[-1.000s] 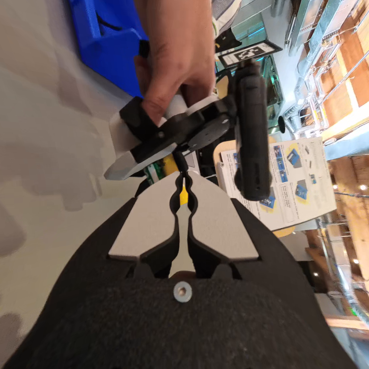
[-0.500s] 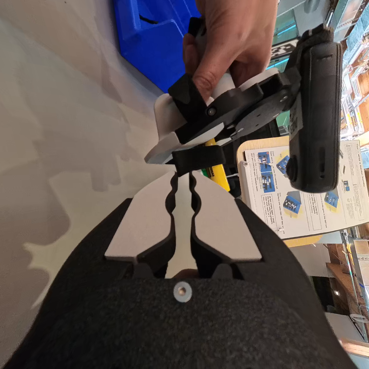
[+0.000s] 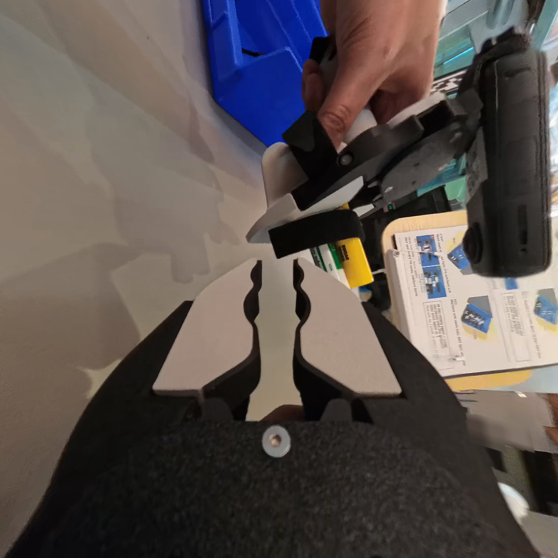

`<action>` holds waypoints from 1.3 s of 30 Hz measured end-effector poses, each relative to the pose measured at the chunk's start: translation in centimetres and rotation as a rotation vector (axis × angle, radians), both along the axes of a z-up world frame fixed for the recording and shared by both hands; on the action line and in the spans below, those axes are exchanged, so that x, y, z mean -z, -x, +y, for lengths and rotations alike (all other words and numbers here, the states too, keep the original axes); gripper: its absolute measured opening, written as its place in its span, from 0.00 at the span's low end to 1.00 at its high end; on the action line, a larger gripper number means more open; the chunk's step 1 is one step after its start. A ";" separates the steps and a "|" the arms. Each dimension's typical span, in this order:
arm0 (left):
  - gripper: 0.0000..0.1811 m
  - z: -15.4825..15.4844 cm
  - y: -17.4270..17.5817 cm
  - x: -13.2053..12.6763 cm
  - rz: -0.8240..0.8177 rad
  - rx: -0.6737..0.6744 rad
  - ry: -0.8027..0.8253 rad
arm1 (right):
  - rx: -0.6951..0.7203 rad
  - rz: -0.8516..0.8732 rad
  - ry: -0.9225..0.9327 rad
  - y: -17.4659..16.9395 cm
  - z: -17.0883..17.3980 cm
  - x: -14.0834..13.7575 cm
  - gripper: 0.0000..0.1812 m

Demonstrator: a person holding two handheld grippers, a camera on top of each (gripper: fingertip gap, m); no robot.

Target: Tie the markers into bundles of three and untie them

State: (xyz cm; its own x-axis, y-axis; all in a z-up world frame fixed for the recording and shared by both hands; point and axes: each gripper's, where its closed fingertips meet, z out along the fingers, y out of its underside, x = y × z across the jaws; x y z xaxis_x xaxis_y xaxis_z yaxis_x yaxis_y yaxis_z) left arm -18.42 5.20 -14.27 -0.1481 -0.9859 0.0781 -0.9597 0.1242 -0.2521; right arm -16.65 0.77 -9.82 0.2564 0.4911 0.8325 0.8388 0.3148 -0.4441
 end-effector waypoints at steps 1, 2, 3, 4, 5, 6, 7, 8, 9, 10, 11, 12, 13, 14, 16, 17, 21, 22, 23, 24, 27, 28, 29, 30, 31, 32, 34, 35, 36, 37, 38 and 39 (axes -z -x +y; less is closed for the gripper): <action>0.22 0.0 0.0 0.0 0.001 0.000 -0.002 | -0.004 0.056 0.029 -0.1 0.0 -0.2 0.11; 0.22 0.0 0.0 0.0 0.002 0.000 -0.004 | -0.015 0.127 0.080 -0.1 -0.2 -0.4 0.12; 0.22 0.0 0.0 0.0 0.002 0.000 -0.003 | -0.026 0.206 0.139 -0.1 -0.3 -0.7 0.13; 0.22 0.0 0.0 -0.1 0.000 0.000 -0.004 | -0.032 0.285 0.197 -0.2 -0.3 -1.0 0.14; 0.22 0.0 0.0 -0.1 -0.002 0.000 -0.003 | -0.032 0.359 0.254 -0.3 -0.3 -1.3 0.15; 0.22 -0.1 0.0 -0.1 -0.002 0.000 0.000 | -0.037 0.430 0.310 -0.3 -0.3 -1.7 0.17; 0.22 -0.1 0.1 -0.1 -0.001 0.000 0.000 | -0.049 0.496 0.363 -0.4 -0.3 -2.1 0.19; 0.22 -0.1 0.1 -0.2 -0.002 0.001 0.000 | -0.054 0.561 0.406 -0.6 -0.2 -2.6 0.22; 0.22 -0.1 0.1 -0.2 -0.003 0.002 0.003 | -0.066 0.623 0.448 -0.9 0.0 -3.2 0.25; 0.22 -0.2 0.1 -0.2 -0.003 0.003 0.003 | -0.093 0.672 0.499 -1.1 0.0 -3.7 0.26; 0.22 -0.2 0.1 -0.2 -0.003 0.004 0.000 | -0.111 0.708 0.541 -1.5 0.3 -4.0 0.29; 0.22 -0.2 0.1 -0.2 -0.004 0.005 0.001 | -0.118 0.732 0.567 -2.0 0.9 -4.1 0.39; 0.22 -0.3 0.0 -0.3 -0.007 0.006 0.001 | -0.121 0.733 0.589 -2.5 1.4 -3.9 0.46; 0.22 -0.3 -0.1 -0.3 -0.010 0.010 0.000 | -0.123 0.712 0.609 -2.7 1.9 -3.5 0.50; 0.22 -0.5 -0.3 -0.4 -0.013 0.018 0.003 | -0.168 0.676 0.589 -2.5 2.5 -3.7 0.53; 0.22 -0.6 -0.4 -0.4 -0.014 0.022 0.005 | -0.199 0.661 0.563 -2.2 2.7 -4.0 0.52; 0.22 -1.1 -0.8 -0.4 -0.025 0.042 0.018 | -0.347 0.658 0.604 -1.0 2.8 -5.0 0.49; 0.22 -1.3 -0.9 -0.5 -0.031 0.049 0.023 | -0.394 0.645 0.651 -0.9 2.6 -4.8 0.49; 0.22 -1.5 -1.1 -0.5 -0.036 0.055 0.027 | -0.431 0.631 0.696 -1.0 2.5 -4.6 0.50; 0.22 -1.6 -1.1 -0.6 -0.041 0.060 0.030 | -0.449 0.625 0.730 -1.3 2.7 -4.4 0.50; 0.22 -1.9 -1.3 -0.7 -0.048 0.072 0.035 | -0.459 0.647 0.810 -2.5 3.8 -3.4 0.57; 0.22 -2.0 -1.4 -0.8 -0.049 0.075 0.038 | -0.463 0.673 0.815 -2.8 4.1 -3.2 0.58; 0.22 -2.0 -1.4 -0.8 -0.050 0.076 0.040 | -0.465 0.709 0.828 -3.0 4.1 -3.0 0.60; 0.22 -2.0 -1.4 -0.8 -0.049 0.076 0.040 | -0.455 0.736 0.835 -3.0 4.2 -2.7 0.62; 0.22 -2.0 -1.3 -0.8 -0.047 0.075 0.039 | -0.439 0.764 0.824 -3.0 4.2 -2.4 0.64; 0.22 -2.0 -1.3 -0.8 -0.046 0.074 0.038 | -0.422 0.797 0.800 -2.8 4.3 -2.3 0.68; 0.22 -2.1 -1.4 -0.8 -0.045 0.075 0.042 | -0.413 0.851 0.748 -2.3 4.1 -2.6 0.70; 0.22 -2.1 -1.4 -0.7 -0.044 0.076 0.042 | -0.412 0.846 0.738 -1.9 3.8 -2.5 0.71; 0.22 -2.1 -1.5 -0.7 -0.043 0.078 0.043 | -0.402 0.817 0.720 -1.6 3.6 -2.3 0.72; 0.22 -2.2 -1.6 -0.7 -0.042 0.081 0.044 | -0.400 0.789 0.693 -1.4 3.5 -2.3 0.73; 0.22 -2.3 -1.6 -0.6 -0.040 0.085 0.045 | -0.414 0.772 0.678 -1.2 3.2 -2.3 0.72; 0.22 -2.3 -1.6 -0.6 -0.039 0.086 0.048 | -0.432 0.761 0.676 -0.9 2.9 -2.3 0.71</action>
